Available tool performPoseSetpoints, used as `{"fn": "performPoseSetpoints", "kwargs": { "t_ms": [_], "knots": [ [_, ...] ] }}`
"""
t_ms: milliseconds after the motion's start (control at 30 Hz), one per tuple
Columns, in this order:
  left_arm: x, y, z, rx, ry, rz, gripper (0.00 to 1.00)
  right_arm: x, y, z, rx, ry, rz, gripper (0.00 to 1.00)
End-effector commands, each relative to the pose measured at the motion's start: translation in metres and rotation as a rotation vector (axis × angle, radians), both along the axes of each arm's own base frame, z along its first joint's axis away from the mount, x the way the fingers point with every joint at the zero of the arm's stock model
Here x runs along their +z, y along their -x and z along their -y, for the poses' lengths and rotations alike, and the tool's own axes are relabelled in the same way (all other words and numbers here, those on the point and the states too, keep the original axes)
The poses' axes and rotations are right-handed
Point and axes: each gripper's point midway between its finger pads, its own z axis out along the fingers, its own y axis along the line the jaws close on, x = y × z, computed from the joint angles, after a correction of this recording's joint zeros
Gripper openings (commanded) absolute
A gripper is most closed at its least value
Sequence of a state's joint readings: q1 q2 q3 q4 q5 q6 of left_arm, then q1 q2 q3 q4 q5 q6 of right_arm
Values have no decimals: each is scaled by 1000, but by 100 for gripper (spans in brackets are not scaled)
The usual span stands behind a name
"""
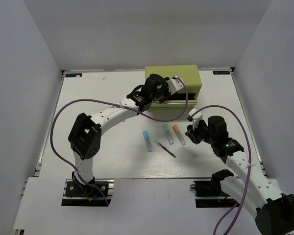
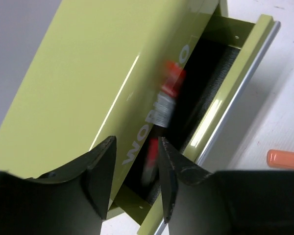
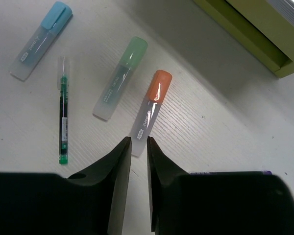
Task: Sort the stationery into containers
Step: Place the pen in the drawer, then pick up the pen from the center of the board.
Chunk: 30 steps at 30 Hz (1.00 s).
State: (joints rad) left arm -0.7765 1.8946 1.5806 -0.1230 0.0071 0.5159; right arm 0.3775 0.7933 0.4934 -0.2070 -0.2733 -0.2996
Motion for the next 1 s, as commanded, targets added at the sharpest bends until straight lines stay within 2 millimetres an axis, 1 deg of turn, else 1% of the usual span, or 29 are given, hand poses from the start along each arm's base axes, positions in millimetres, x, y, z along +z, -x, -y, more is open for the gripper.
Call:
{"fn": "performPoseSetpoints", "kwargs": {
  "t_ms": [0,33,100,133,167,200,233,267,300,333,367,400,433,467,500,533,567,600,633,667,700,733,767,800,833,867,900,933,967],
  "knots": [
    [17,0,5,18,29,47,51,9,-4,-2,14,-20,43,27],
    [17,0,5,17,29,47,53,6,-1,-2,28,-10,37,31],
    [28,2,3,21,49,54,57,7,1,-5,53,-9,40,36],
    [28,2,3,21,50,54,62,6,2,-5,64,-3,40,39],
    [28,5,7,12,50,54,63,6,4,-8,84,-8,38,40],
    [35,5,5,20,56,65,63,5,5,-9,95,-6,35,40],
    [46,6,5,23,78,74,64,4,7,-10,118,-6,32,42],
    [46,10,8,14,79,73,64,4,12,-16,170,-5,39,44],
    [51,13,6,25,104,54,64,4,14,-17,195,2,38,44],
    [69,17,4,33,143,56,64,1,18,-19,229,4,27,44],
    [75,20,1,71,197,16,64,2,29,-29,338,-2,39,45],
    [83,24,-3,94,236,-8,64,-5,36,-30,370,0,10,45],
    [77,33,-9,114,246,-66,64,-6,41,-36,428,-6,-1,45],
    [92,43,-17,130,302,-89,64,-11,47,-39,456,-13,-37,47],
    [93,49,-26,183,371,-159,64,-15,51,-43,481,-9,-52,47],
    [73,60,-34,212,367,-227,67,-16,51,-45,495,-3,-53,47],
    [87,75,-46,250,453,-275,70,-25,51,-47,506,15,-79,47],
    [61,86,-58,290,435,-337,73,-32,51,-49,508,36,-94,47],
    [57,94,-65,317,462,-366,79,-30,49,-51,510,43,-80,47],
    [49,103,-75,349,474,-401,83,-39,45,-51,498,68,-100,45],
    [39,118,-90,393,514,-447,86,-41,48,-57,519,85,-104,45],
    [31,126,-98,423,524,-471,87,-41,45,-60,521,93,-114,45],
    [25,132,-107,454,543,-483,88,-47,44,-63,518,109,-128,45],
    [1,142,-118,491,524,-518,90,-45,41,-68,494,90,-143,48],
    [-2,147,-124,524,566,-544,90,-49,40,-70,485,105,-162,49],
    [5,153,-134,539,607,-532,96,-52,39,-75,477,107,-182,51],
    [-11,159,-143,575,591,-554,100,-54,35,-78,465,111,-181,53],
    [-15,163,-148,607,617,-578,100,-54,37,-84,459,104,-197,53],
    [-21,169,-156,630,616,-584,100,-58,34,-85,448,117,-209,54]
  ]
}}
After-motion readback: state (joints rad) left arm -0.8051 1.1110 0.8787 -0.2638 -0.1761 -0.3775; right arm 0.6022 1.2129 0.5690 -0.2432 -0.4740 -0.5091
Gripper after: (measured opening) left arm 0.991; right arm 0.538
